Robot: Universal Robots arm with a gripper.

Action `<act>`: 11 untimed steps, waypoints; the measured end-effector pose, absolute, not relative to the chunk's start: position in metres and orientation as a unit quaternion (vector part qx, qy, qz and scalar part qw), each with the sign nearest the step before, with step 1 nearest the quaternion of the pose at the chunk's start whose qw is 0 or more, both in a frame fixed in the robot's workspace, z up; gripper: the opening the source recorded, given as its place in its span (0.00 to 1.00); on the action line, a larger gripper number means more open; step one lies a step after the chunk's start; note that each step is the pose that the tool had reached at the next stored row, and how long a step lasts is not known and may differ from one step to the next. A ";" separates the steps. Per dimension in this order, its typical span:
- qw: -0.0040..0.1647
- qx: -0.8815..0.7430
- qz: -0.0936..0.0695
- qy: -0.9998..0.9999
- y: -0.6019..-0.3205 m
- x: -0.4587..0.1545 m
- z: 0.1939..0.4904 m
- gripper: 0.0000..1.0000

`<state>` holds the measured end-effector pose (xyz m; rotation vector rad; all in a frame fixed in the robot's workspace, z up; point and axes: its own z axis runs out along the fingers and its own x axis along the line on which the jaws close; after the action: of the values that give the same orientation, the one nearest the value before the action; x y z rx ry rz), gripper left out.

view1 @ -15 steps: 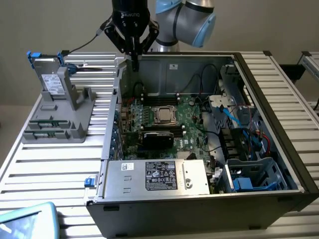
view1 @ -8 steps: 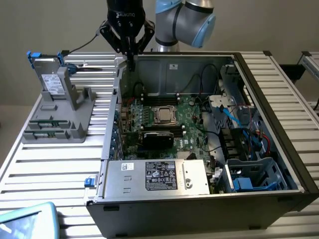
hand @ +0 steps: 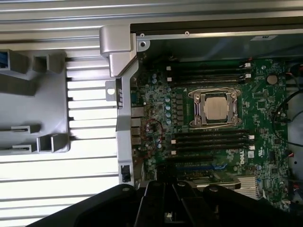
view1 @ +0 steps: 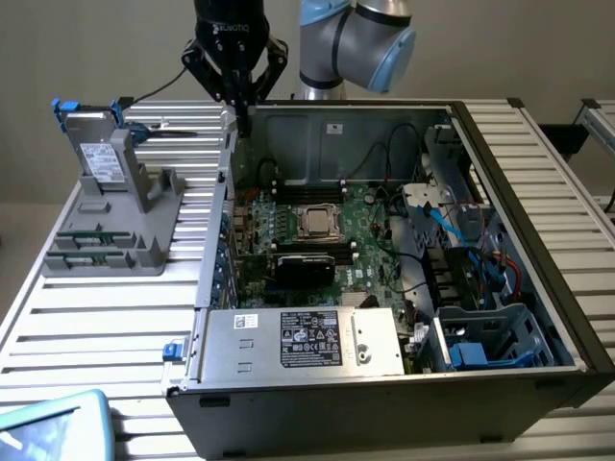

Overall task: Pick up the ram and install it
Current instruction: 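Reach for the ram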

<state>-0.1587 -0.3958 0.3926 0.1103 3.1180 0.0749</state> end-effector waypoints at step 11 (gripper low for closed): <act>0.010 0.035 0.024 0.999 -0.394 -0.180 0.393 0.11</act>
<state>-0.1805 -0.3937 0.3926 0.1105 3.1180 0.0750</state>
